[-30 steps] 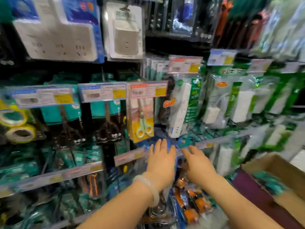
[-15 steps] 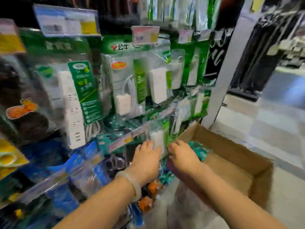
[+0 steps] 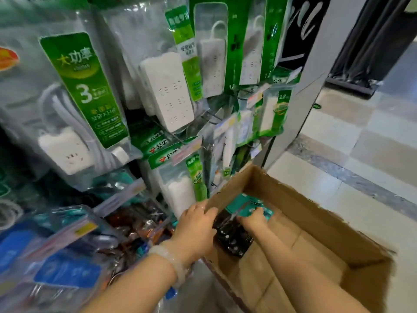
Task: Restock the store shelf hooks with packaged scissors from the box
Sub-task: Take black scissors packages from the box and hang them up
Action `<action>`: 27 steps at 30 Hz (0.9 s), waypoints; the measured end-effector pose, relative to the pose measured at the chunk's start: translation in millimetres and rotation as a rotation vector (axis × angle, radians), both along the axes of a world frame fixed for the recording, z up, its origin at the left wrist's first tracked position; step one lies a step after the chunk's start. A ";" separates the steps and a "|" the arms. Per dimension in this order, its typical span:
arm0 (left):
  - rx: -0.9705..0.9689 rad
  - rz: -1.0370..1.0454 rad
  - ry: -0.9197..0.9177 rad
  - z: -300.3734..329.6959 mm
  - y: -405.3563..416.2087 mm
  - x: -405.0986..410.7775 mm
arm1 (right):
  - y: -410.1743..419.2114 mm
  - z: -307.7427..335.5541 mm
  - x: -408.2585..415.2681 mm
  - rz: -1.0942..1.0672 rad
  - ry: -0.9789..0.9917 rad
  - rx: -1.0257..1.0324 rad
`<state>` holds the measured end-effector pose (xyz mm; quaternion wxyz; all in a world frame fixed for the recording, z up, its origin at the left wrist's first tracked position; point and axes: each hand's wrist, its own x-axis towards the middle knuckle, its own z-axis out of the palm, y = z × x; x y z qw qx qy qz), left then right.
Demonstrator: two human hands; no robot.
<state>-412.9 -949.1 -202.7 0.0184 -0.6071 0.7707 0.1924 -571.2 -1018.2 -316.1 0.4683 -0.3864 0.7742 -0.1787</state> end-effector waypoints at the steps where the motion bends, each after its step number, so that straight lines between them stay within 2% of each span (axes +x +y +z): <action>1: 0.015 -0.002 0.001 -3.2 -3.8 -2.2 | -4.1 -6.9 -1.4 -0.072 -0.040 -0.004; 3: 0.034 -0.006 -0.005 -9.4 -10.7 -6.5 | -10.6 -18.9 -4.3 -0.156 -0.075 0.002; 9: 0.088 -0.031 -0.021 -22.9 -25.5 -21.5 | -26.2 -45.1 -14.7 -0.228 -0.076 0.086; 13: 0.099 -0.011 0.047 -21.6 -36.0 -33.7 | -20.1 -10.0 -30.5 -0.270 -0.200 -0.006; 16: 0.082 0.084 0.201 -23.5 -47.4 -45.5 | -1.1 36.5 -49.3 -0.114 -0.298 -0.128; 19: 0.134 0.276 0.573 -25.1 -52.7 -60.8 | 11.4 77.6 -57.3 0.064 -0.394 -0.266; 22: 0.139 0.546 0.852 -21.8 -54.7 -67.4 | 8.4 98.9 -52.6 0.081 -0.445 -0.370; 25: 0.093 0.630 0.876 -14.9 -55.7 -56.1 | -1.5 89.7 -47.5 -0.027 -0.423 -0.341; 27: 0.064 0.673 0.852 -12.7 -55.4 -40.6 | -6.0 58.5 -47.0 -0.051 -0.223 -0.258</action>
